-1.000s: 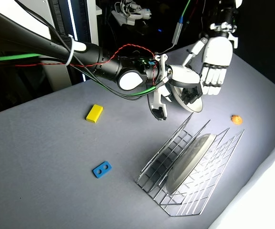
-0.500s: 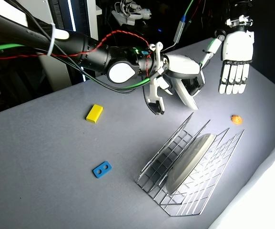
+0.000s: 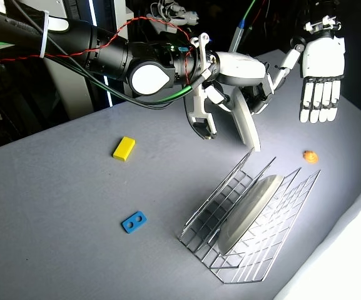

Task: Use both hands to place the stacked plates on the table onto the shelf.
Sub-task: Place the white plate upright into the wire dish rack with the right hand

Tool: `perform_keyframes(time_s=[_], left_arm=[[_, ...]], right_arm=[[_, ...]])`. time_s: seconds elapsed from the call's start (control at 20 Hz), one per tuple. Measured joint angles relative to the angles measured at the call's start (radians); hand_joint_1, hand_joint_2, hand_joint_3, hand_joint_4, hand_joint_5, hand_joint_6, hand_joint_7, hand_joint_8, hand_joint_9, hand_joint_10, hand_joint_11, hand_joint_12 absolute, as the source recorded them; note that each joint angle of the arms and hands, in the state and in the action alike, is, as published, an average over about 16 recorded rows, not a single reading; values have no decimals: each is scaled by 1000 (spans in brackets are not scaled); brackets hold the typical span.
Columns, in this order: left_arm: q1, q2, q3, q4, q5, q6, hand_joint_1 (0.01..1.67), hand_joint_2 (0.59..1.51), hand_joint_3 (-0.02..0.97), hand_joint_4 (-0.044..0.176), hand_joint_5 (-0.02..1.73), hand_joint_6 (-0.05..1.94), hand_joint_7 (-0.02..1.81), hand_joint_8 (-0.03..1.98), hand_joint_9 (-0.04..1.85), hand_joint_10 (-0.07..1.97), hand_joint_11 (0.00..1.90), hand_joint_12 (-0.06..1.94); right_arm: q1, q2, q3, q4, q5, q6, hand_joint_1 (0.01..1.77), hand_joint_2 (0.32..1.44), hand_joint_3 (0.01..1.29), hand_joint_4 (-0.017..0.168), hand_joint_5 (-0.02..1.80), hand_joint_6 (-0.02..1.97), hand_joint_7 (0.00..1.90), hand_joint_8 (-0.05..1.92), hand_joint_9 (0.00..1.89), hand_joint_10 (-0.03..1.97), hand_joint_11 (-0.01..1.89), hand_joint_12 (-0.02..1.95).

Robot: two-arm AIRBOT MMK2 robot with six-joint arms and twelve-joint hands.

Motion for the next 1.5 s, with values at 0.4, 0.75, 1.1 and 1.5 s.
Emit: perform_keyframes(time_s=[0.4, 0.75, 1.1, 1.5], left_arm=[[-6, -1, 23, 32, 5, 0, 16, 1208, 10, 7, 145, 5, 144, 8, 98, 17, 17, 193], [-8, -2, 38, 68, 32, 0, 15, 1207, 10, 7, 146, 5, 145, 9, 100, 18, 17, 198], [-9, -2, 42, 86, 62, 0, 15, 1207, 10, 7, 148, 5, 148, 9, 102, 18, 16, 210], [-1, -2, 41, 101, -5, 0, 15, 1207, 9, 6, 143, 5, 141, 9, 100, 18, 15, 212]], right_arm=[[81, 77, -41, 14, -38, 87, 1205, 1013, 11, 1, 933, 956, 1087, 813, 1136, 540, 794, 1363], [183, 156, -60, 34, -117, 295, 1205, 1013, 11, -1, 931, 955, 1091, 818, 1144, 540, 795, 1357], [254, 215, -62, 81, -203, 459, 1208, 1013, 11, -4, 929, 952, 1089, 849, 1147, 563, 804, 1383], [274, 267, -58, 188, -247, 487, 1211, 1013, 10, -7, 926, 945, 1097, 882, 1146, 624, 826, 1398]])
